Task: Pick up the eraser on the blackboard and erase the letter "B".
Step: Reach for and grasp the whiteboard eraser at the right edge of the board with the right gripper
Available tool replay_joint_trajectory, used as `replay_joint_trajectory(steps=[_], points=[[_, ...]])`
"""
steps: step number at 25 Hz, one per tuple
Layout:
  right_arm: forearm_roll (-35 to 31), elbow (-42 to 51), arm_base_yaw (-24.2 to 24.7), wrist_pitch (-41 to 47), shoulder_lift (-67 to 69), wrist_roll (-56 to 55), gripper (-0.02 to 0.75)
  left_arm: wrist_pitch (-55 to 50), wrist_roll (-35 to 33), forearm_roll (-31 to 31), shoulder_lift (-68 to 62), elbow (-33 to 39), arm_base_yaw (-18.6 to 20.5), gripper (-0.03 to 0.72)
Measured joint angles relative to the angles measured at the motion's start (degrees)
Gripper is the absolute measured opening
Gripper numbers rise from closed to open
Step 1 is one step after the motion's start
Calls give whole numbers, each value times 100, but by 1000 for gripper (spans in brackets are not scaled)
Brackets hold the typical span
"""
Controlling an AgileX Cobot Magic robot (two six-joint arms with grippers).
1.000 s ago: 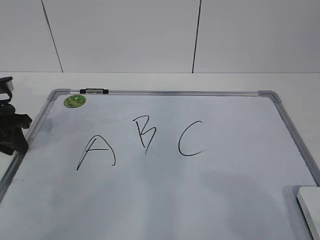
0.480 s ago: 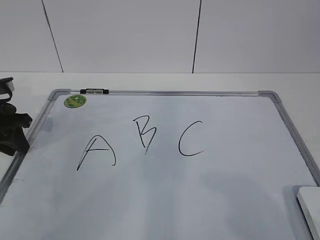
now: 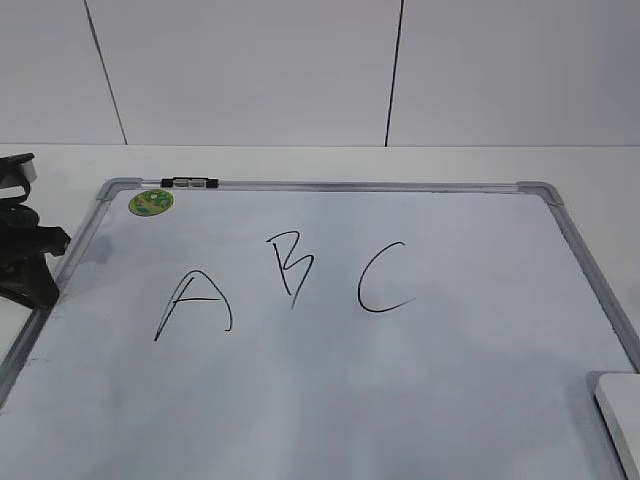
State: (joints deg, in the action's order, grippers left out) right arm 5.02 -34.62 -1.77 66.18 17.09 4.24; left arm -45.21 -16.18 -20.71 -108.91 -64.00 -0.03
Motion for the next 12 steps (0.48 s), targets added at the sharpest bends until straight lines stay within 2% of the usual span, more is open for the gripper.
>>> replay_joint_trajectory(steps=[7,9,12], points=[[-196,-364,0,484,2168,0,594,0,-3,21,0,0,-9,76],[-502,-433,0,484,2755,14,594,0,-3,21,0,0,-9,75],[-1297,-471,0,473,3366,294,594,0,-3,21,0,0,-9,73]])
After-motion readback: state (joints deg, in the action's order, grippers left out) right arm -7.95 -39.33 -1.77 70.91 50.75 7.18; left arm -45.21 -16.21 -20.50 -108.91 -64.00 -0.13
